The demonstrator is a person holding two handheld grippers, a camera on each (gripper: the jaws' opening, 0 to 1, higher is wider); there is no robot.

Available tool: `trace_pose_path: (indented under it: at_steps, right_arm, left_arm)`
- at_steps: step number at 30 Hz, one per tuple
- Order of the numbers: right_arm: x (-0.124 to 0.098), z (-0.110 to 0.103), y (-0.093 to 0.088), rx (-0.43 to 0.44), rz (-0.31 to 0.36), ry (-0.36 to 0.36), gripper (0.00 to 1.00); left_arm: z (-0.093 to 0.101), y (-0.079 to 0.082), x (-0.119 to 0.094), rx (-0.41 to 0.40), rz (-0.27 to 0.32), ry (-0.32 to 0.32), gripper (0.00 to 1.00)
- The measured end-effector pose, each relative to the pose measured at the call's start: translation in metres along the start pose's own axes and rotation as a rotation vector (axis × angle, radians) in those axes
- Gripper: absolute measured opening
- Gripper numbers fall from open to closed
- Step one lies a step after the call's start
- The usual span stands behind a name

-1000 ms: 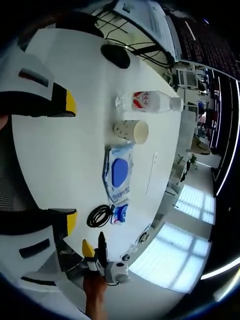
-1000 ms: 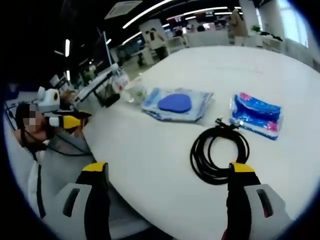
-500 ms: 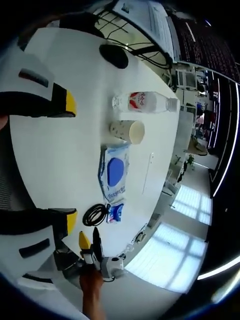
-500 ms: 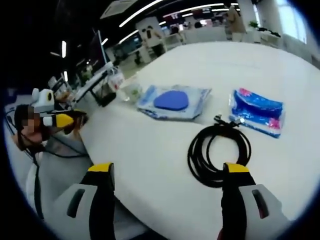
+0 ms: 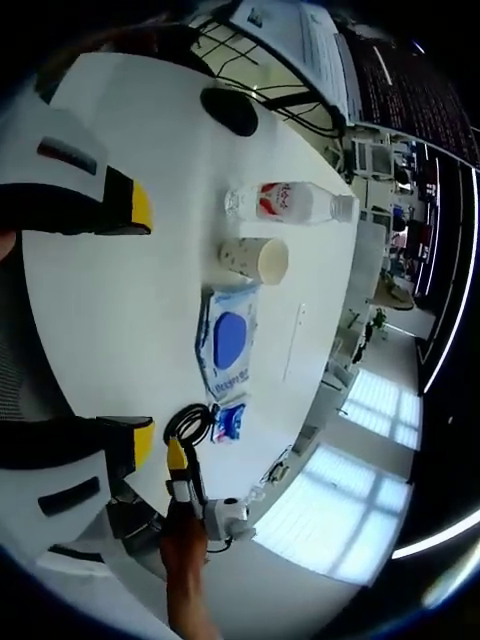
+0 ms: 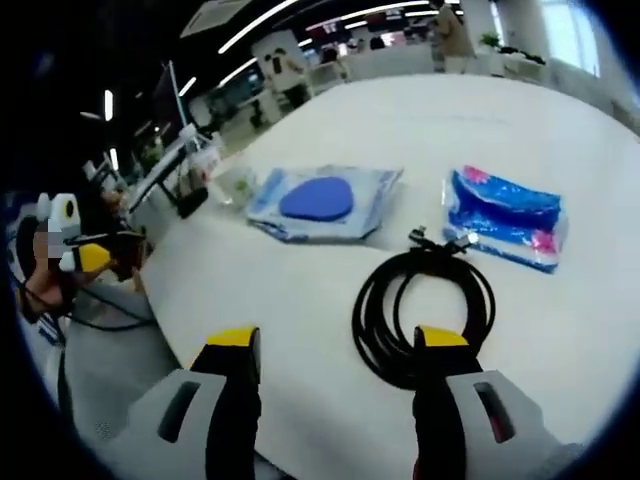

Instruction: Arrange the tabletop items into an orderly group along one side of the table until the central work area is clear of visible clutter.

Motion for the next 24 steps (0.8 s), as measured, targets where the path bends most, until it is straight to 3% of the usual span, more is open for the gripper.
trace_pose_path:
  at_steps: [9,12,14,24]
  right_arm:
    - [0.009,0.006,-0.003,0.014,-0.023,-0.031,0.46]
    - [0.011,0.01,-0.004,0.043,0.009,-0.066,0.35]
    - [0.011,0.01,-0.006,0.06,0.013,-0.072,0.34]
    - [0.012,0.012,-0.008,0.028,-0.005,-0.092,0.16]
  left_arm:
    - [0.0,0.0,-0.001,-0.005,0.004,0.005,0.74]
    - [0.0,0.0,-0.001,-0.009,0.005,0.003,0.74]
    - [0.0,0.0,-0.001,-0.007,0.003,0.005,0.74]
    - [0.001,0.002,0.0,-0.001,0.001,0.003,0.73]
Point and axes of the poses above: the point that each gripper's makers call its tool centre point, and the gripper's own axes: x roughly forward along the fingers, z roughly to its right, y roughly out of its top, the point moved 8 cm from there along -x, roughly backward along the fingers, and after that the axes turned 2 degrees about -z, right-handed, at the moved point
